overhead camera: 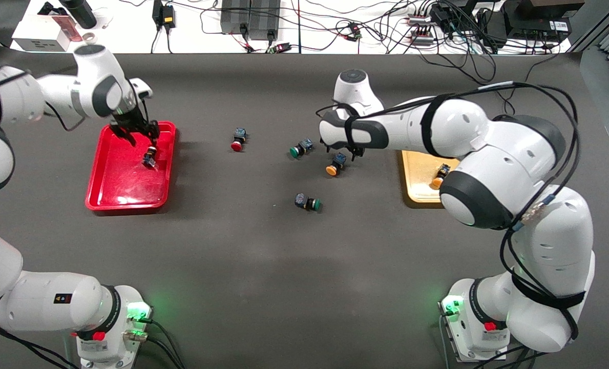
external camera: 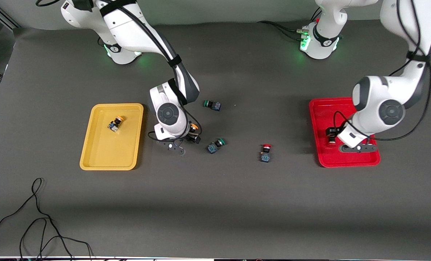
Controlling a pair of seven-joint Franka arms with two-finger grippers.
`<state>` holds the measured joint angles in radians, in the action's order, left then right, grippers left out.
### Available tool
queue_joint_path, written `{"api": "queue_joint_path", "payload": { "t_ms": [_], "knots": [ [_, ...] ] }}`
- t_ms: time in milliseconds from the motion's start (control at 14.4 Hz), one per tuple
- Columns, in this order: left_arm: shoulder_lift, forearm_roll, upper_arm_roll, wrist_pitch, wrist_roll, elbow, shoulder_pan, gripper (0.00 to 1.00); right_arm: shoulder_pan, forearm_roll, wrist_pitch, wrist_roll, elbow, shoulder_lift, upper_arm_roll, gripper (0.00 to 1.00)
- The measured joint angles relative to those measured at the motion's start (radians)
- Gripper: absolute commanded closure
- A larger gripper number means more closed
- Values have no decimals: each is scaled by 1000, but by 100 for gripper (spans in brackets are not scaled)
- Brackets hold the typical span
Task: Place red and yellow buttons in trays
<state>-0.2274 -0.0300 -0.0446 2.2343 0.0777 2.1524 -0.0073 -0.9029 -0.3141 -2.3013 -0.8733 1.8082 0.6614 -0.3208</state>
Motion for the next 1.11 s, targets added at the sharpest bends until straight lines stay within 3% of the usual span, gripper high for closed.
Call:
{"api": "queue_joint_path", "payload": {
  "t_ms": [278,418,627,766,1114],
  "knots": [
    [89,4,-11,-170,-1,-95,-1,0,-4,0,-5,-1,5,14,0,66],
    [100,10,-28,-200,18,-140,-20,0,-7,-6,-6,-2,8,15,0,85],
    [84,13,-59,-191,144,-179,-124,0,-7,-14,-9,1,8,10,-6,87],
    [45,13,-70,-179,221,-229,-212,0,-6,-14,39,47,7,-13,-48,87],
    [-177,9,-70,-75,313,-389,-329,0,35,-16,254,520,19,-150,-363,87]
  ]
}}
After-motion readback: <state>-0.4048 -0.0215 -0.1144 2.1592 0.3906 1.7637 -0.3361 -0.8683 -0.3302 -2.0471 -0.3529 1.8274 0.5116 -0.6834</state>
